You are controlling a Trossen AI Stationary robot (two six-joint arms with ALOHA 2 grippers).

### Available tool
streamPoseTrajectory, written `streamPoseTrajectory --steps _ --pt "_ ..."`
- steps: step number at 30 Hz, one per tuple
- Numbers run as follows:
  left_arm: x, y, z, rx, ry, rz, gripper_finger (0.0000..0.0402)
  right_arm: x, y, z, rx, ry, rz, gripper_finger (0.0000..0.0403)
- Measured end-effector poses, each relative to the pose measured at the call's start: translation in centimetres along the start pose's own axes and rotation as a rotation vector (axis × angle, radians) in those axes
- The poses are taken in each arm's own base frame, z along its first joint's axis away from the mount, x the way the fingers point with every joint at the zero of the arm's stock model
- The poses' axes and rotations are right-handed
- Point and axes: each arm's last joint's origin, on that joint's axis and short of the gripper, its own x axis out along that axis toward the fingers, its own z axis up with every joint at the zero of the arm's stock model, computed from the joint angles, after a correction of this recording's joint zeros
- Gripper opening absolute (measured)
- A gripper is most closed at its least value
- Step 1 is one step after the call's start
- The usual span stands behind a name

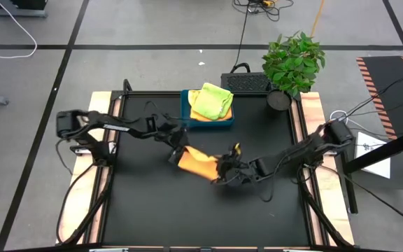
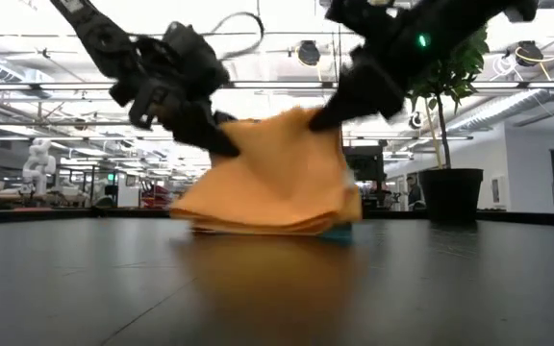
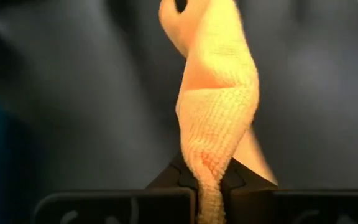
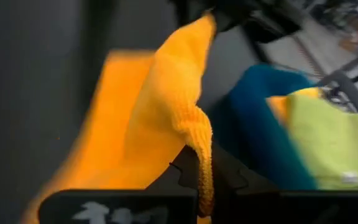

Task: Fold microfiber towels
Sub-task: Stack the orange microfiber cloth on top of the green microfiber cloth in the blue bin

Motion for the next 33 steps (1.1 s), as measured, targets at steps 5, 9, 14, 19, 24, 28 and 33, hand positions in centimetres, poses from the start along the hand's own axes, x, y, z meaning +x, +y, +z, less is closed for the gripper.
streamPoseTrajectory --steps 5,9,14,19,24,28,33 --pt "-2.9 -0.2 2.6 0.031 -0.044 0.206 0.0006 -1.7 -4.1 2.0 0.109 -0.069 -0.071 0.0" --pt "-4.8 -0.3 3.8 0.046 -0.059 0.365 0.0004 -2.2 -7.4 2.7 0.167 -0.088 -0.13 0.0" --pt "-5.9 0.5 4.1 0.061 -0.076 0.475 0.001 -1.2 -10.9 2.5 0.191 -0.052 -0.216 0.0" --pt "-6.6 1.9 3.4 0.042 -0.045 0.58 0.0005 0.3 -13.4 1.8 0.209 -0.013 -0.23 0.0" --pt "-7.5 3.0 3.0 0.017 -0.052 0.629 0.001 1.5 -15.7 1.3 0.252 0.0 -0.243 0.0" --pt "-8.2 3.7 2.7 0.007 -0.061 0.665 0.0005 2.2 -17.3 0.7 0.284 0.01 -0.22 0.0" --pt "-8.9 4.4 2.3 -0.007 -0.061 0.693 0.0011 2.6 -18.5 0.3 0.306 0.011 -0.211 0.0"
